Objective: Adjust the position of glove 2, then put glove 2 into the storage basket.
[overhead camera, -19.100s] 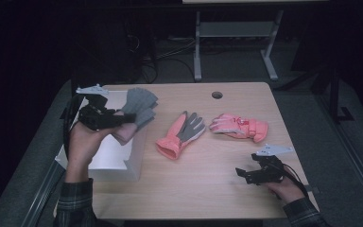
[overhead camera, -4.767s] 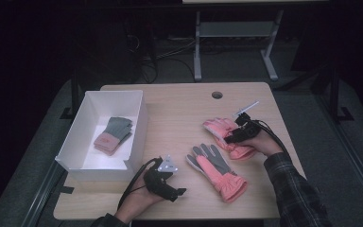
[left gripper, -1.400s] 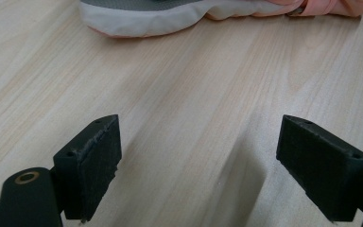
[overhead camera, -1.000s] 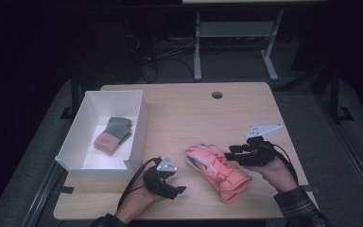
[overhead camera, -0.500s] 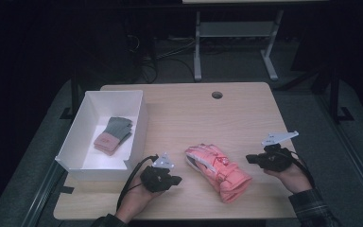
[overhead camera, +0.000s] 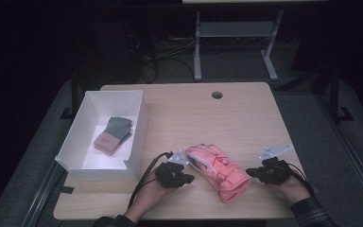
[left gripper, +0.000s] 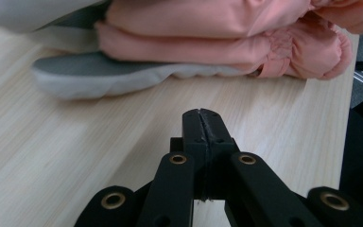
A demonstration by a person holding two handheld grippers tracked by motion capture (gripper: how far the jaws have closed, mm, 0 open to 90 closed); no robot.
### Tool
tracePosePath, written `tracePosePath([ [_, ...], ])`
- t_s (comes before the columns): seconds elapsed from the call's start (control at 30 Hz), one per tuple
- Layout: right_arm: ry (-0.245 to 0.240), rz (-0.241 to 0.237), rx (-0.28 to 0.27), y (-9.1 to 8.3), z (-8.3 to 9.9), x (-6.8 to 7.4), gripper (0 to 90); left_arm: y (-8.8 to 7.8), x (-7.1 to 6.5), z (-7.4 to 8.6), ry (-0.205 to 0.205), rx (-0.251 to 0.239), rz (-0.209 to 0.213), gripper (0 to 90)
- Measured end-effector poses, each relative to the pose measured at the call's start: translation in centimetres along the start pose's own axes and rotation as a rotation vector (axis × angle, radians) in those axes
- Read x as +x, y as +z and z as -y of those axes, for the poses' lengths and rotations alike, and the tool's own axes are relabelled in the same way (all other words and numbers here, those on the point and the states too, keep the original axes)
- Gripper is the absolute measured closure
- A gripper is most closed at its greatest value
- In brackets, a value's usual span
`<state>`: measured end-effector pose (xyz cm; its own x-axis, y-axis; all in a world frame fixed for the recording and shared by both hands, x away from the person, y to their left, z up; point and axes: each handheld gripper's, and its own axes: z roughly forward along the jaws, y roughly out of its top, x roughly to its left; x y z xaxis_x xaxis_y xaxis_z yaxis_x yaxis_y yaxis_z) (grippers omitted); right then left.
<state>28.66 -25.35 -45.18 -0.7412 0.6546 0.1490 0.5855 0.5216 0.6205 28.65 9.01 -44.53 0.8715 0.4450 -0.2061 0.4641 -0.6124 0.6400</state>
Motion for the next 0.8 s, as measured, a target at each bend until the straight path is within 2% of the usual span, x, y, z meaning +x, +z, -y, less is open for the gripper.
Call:
tracePosePath([
  [0.03,-0.004,-0.002,0.006,0.0,0.0,0.0,89.1,0.3,0.0,-0.3,0.019,0.017,0.009,89.6],
  [0.13,-0.011,-0.021,0.017,0.3,-0.1,0.3,90.0,1.3,-0.5,-0.9,0.026,0.015,0.017,89.6],
  [0.17,-0.019,-0.027,0.019,0.4,-0.1,0.4,90.0,1.6,-0.5,-1.2,0.040,0.021,0.017,89.6],
  [0.33,-0.025,-0.059,0.040,0.9,-0.2,1.0,90.0,2.6,-0.5,-2.2,0.026,0.009,0.023,89.6],
  [0.47,-0.044,-0.081,0.047,1.2,-0.3,1.5,90.0,2.8,0.1,-2.6,0.005,-0.002,0.025,89.6],
  [0.5,-0.046,-0.086,0.046,1.2,-0.4,1.7,90.0,2.9,0.2,-2.6,-0.012,-0.011,0.028,89.6],
  [0.53,-0.054,-0.089,0.046,1.2,-0.4,1.8,90.0,2.9,0.5,-2.7,-0.002,-0.001,0.026,89.6],
  [0.57,-0.051,-0.097,0.049,1.2,-0.4,2.0,90.0,2.9,0.6,-2.7,-0.017,-0.009,0.024,89.6],
  [0.7,-0.066,-0.123,0.049,1.6,-0.6,2.8,90.0,2.7,1.2,-2.8,-0.016,-0.002,0.013,89.6],
  [0.73,-0.074,-0.133,0.046,1.7,-0.6,3.1,90.0,2.6,1.3,-2.7,-0.032,-0.014,0.016,89.6],
  [0.8,-0.085,-0.150,0.046,1.9,-0.8,3.7,90.0,2.4,1.5,-2.6,-0.032,-0.011,0.017,89.6],
])
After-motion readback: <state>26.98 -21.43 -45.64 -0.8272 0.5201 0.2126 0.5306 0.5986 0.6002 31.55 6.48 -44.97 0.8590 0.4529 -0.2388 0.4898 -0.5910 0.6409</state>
